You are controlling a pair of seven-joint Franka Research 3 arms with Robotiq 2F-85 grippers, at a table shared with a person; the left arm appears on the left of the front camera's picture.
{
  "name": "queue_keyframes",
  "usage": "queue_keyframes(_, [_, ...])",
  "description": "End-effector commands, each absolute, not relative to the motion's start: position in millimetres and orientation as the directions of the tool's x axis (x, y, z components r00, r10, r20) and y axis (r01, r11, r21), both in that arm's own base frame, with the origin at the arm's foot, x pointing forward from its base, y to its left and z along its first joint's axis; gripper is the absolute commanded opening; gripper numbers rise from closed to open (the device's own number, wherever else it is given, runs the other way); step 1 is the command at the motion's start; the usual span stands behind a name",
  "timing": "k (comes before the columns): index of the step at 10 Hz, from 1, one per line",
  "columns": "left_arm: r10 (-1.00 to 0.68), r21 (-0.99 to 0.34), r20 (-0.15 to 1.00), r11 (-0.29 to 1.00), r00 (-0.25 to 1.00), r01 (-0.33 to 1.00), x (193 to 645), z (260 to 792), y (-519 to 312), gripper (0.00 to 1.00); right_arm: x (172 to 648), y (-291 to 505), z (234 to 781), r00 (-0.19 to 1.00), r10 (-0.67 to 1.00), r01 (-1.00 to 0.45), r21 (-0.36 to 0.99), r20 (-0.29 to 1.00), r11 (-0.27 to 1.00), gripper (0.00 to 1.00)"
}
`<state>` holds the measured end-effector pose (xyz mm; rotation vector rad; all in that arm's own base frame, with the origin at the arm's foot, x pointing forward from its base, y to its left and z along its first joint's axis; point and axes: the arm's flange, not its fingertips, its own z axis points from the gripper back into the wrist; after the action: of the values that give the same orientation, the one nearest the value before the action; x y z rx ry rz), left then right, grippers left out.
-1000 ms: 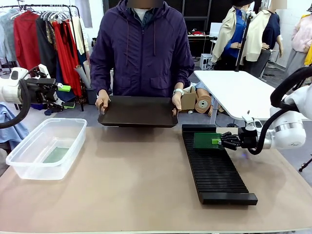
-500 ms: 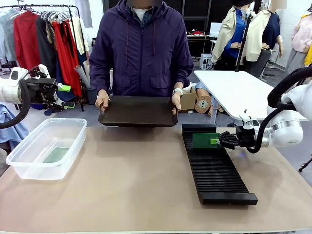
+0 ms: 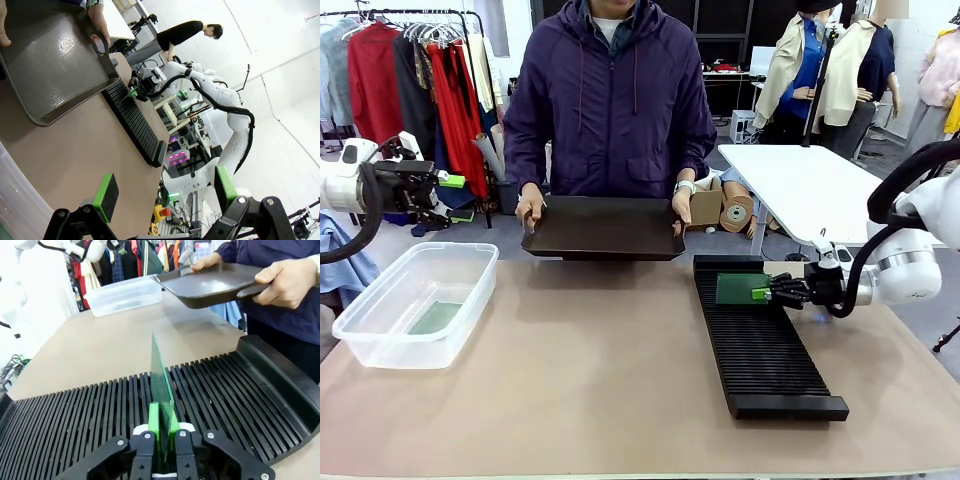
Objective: Sort PCBs into racks and boxes based on the side picked up.
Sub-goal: If the short side of the Blank PCB is picked up, insert it into the PCB Rack ; if the long side is picked up, place it in the Organizing box.
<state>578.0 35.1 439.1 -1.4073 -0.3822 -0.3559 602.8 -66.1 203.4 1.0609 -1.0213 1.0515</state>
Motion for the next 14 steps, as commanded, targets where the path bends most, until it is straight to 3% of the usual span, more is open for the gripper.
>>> queue_keyframes(1, [-0.012, -0.877, 0.463, 0.133, 0.886, 0.461, 576.5, 440.9, 35.7, 1.0, 611.5, -70.6, 192.6, 0.211, 0.194, -0.961, 0.167, 0.958, 0.22, 0.45])
queue_keyframes(4, [-0.012, -0.877, 0.463, 0.133, 0.886, 0.461, 576.5, 440.9, 35.7, 1.0, 611.4, -70.9, 197.8, 0.2, 0.177, -0.961, 0.157, 0.964, 0.229, 1.0])
queue_keyframes(14, [-0.012, -0.877, 0.463, 0.133, 0.886, 0.461, 576.5, 440.9, 35.7, 1.0, 607.0, -72.7, 198.1, 0.195, 0.166, -0.966, 0.16, 0.967, 0.202, 1.0])
